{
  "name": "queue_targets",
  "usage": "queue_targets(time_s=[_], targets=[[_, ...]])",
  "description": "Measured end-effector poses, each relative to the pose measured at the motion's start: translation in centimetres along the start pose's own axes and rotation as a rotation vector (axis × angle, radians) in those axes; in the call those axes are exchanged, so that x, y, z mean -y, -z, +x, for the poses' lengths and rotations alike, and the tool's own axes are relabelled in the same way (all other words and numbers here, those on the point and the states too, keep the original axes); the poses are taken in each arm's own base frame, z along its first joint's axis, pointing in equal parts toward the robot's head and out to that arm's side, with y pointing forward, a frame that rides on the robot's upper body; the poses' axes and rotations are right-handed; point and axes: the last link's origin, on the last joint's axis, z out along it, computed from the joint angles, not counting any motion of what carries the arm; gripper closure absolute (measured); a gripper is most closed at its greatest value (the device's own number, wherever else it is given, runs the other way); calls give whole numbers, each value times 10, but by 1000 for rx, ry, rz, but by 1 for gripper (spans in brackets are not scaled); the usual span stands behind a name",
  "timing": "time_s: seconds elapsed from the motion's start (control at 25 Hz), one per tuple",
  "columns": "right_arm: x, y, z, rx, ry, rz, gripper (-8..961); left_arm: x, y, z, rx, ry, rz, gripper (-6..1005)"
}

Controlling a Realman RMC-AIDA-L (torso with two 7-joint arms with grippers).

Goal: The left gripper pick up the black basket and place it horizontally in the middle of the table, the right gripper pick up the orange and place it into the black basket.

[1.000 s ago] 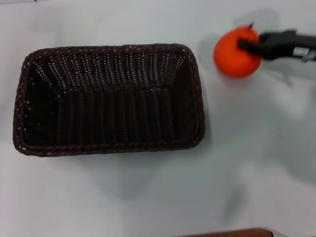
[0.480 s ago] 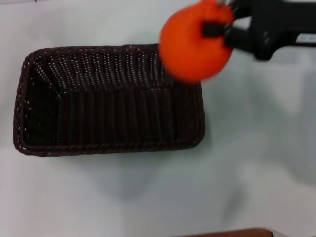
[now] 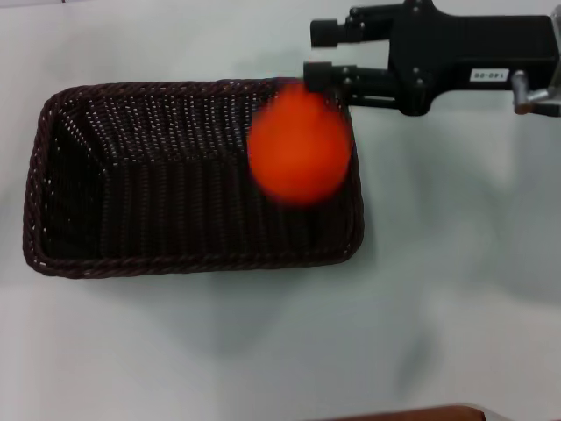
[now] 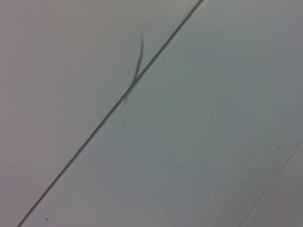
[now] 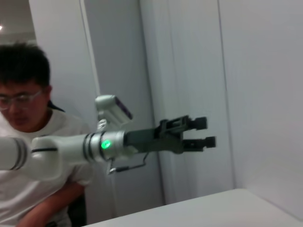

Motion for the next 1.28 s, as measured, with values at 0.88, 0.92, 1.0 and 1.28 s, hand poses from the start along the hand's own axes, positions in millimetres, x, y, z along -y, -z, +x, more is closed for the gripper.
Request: queue_targets(time_s=[0.88,0.92,1.0,1.28], targets=[[-14,55,-102,-591,153,-972,24,26,54,-66,-366,-383,249,94],[-12,55,-105,-593,141,-995,25,27,57,-69,-382,-391,273,94],[-10,55,-112,-596,99,-1032,25,28,60,-74,-397,-415,311,94],[-5,53,-121,-606,28,-1066,25,30,63,-85,-384,-428,349,94]])
